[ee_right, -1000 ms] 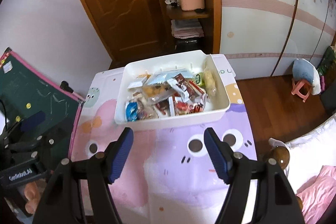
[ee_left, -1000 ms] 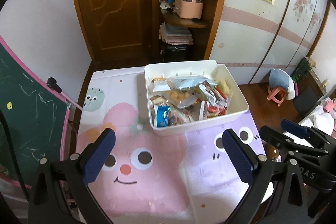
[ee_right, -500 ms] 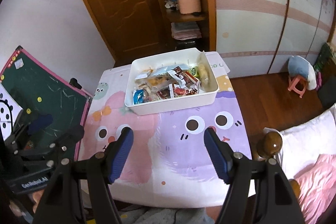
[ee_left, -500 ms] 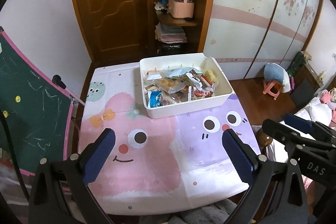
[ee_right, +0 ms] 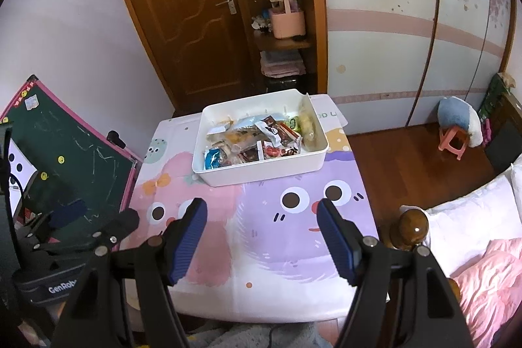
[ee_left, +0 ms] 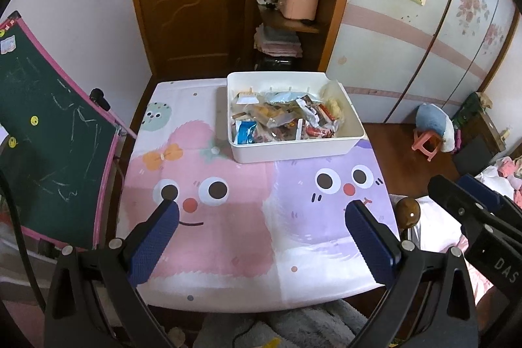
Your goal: Organize snacks
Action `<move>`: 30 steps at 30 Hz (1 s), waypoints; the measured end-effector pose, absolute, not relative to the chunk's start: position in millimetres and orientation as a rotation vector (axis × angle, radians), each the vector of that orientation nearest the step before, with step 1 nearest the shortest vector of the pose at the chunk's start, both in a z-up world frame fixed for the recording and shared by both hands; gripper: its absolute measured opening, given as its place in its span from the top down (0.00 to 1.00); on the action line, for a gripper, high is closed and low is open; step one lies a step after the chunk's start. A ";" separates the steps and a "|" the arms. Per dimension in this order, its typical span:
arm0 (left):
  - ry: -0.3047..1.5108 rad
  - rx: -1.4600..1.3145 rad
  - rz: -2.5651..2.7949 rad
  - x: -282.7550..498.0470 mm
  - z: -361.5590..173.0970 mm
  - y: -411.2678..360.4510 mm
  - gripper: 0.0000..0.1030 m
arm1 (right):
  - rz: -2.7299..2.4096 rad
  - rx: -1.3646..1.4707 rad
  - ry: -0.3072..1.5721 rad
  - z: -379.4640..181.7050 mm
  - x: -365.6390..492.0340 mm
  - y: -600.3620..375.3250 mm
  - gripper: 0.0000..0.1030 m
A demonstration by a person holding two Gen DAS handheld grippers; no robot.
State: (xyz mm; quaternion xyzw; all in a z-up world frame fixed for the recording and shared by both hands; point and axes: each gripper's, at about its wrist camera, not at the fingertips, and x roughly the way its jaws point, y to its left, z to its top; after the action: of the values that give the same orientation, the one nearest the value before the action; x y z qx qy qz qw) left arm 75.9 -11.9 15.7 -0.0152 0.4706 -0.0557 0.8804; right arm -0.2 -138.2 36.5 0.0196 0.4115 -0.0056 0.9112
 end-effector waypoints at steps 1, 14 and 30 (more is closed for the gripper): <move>0.981 -0.030 -0.110 75.3 15.7 -12.2 0.02 | -0.010 0.033 0.847 36.6 -0.7 -136.5 0.32; 0.948 0.005 -0.076 71.2 23.1 -15.5 0.02 | -0.002 -0.013 0.848 35.6 -0.1 -125.2 0.32; 0.943 0.018 -0.057 71.8 26.3 -11.8 0.02 | -0.010 -0.020 0.858 32.2 -3.4 -128.6 0.32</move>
State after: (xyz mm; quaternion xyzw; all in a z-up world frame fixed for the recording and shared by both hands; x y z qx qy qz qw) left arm 71.8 -11.8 26.3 0.0087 0.4542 -0.0272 0.8905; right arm -3.4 -128.6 32.2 -0.0095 0.4157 -0.0048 0.9094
